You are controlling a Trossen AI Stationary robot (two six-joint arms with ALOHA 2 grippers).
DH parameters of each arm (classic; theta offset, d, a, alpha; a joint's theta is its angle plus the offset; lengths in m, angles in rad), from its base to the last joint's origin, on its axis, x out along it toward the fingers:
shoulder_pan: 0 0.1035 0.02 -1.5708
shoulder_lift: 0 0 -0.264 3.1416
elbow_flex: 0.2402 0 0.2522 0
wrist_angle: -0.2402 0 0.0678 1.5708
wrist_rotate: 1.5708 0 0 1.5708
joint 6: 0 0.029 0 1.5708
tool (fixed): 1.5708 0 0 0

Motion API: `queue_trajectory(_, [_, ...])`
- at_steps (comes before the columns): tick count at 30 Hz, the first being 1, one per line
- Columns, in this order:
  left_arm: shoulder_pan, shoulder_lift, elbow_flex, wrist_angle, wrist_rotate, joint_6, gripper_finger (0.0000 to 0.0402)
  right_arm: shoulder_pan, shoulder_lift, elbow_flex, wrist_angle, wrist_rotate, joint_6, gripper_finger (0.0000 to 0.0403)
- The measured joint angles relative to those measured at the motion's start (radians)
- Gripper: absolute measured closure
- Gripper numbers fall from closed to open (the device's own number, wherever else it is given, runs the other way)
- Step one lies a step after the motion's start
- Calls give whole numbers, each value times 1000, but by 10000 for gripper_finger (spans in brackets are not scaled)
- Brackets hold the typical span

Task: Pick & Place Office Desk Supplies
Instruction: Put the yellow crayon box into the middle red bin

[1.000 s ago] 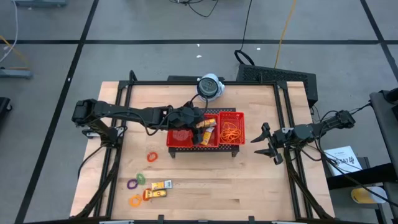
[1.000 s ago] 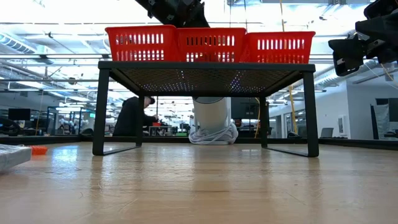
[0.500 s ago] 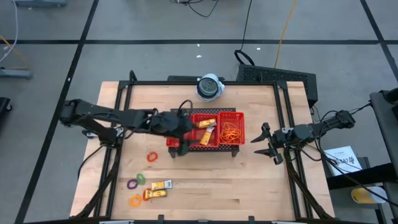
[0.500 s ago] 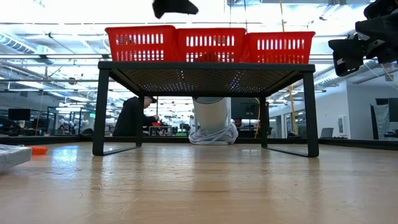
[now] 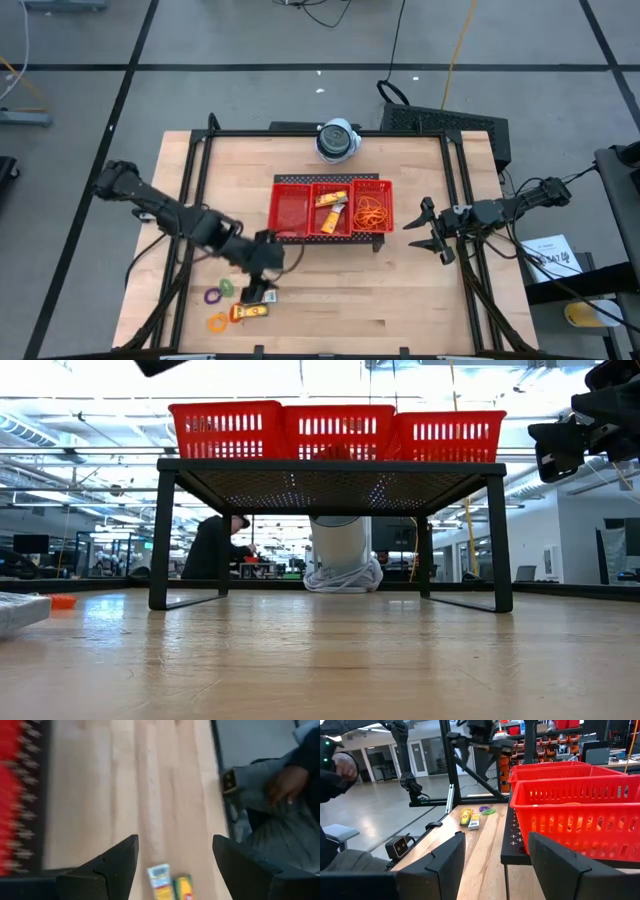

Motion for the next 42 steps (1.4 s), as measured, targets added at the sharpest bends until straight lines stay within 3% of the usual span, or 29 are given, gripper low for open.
queue_trajectory(18, [-308,158,0,-82,-208,-483,135,0,0,0,0,0,0,197])
queue_trajectory(27, [-366,292,0,-88,-191,-515,135,0,0,0,0,0,0,197])
queue_trajectory(34, [-366,370,0,-88,-72,-560,135,0,0,0,0,0,0,197])
queue_trajectory(42, [-368,455,0,-96,-72,-551,135,0,0,0,0,0,0,197])
